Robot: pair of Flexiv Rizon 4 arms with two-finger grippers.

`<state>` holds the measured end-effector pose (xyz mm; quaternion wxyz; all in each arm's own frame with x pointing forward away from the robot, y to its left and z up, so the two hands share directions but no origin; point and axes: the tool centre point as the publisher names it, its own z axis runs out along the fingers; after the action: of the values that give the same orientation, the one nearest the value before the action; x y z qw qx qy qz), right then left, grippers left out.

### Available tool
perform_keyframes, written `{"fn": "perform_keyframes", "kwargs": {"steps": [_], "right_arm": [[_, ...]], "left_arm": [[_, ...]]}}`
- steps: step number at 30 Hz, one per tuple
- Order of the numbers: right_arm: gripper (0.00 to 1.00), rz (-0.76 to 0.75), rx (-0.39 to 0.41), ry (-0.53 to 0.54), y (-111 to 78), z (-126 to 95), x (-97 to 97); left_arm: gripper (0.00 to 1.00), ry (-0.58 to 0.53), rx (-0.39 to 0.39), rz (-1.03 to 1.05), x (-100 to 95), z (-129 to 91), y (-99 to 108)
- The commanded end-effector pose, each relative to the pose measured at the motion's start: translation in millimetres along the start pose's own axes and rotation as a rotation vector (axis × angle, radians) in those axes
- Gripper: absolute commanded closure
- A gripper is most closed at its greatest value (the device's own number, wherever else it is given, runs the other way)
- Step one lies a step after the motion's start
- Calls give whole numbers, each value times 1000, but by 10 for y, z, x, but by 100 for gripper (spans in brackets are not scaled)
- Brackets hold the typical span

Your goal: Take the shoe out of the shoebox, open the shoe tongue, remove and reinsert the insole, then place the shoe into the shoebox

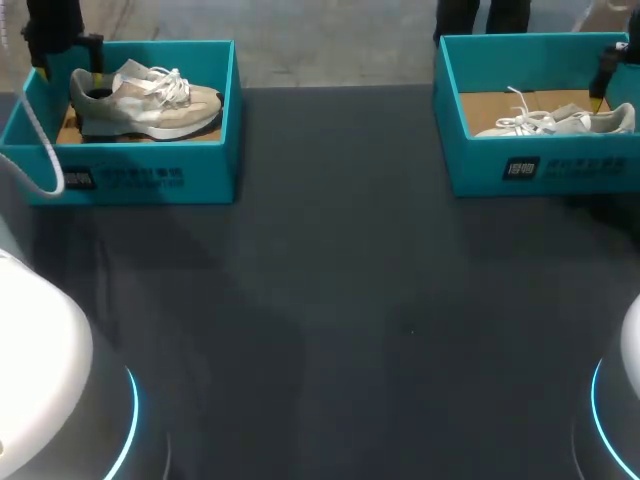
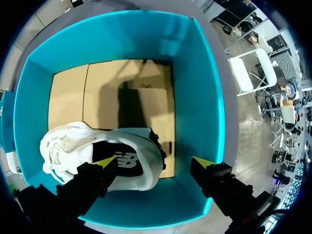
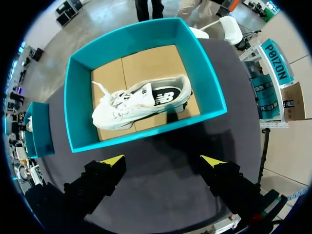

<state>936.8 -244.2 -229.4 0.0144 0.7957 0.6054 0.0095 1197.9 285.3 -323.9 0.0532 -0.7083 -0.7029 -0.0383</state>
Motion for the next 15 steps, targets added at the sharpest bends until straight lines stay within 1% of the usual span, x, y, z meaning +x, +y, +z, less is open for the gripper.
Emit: {"fn": "perform_keyframes", "kwargs": {"steps": [1,9,15], "right_arm": [[0,2,-2,1,-9,0,0],[0,2,-2,1,-9,0,0],[0,2,-2,1,-9,0,0]], "left_arm": [[3,-10,39,-6,14,87,165],[0,-16,46,2,-1,157,195],[0,-25,62,-4,-13,217,216]]}}
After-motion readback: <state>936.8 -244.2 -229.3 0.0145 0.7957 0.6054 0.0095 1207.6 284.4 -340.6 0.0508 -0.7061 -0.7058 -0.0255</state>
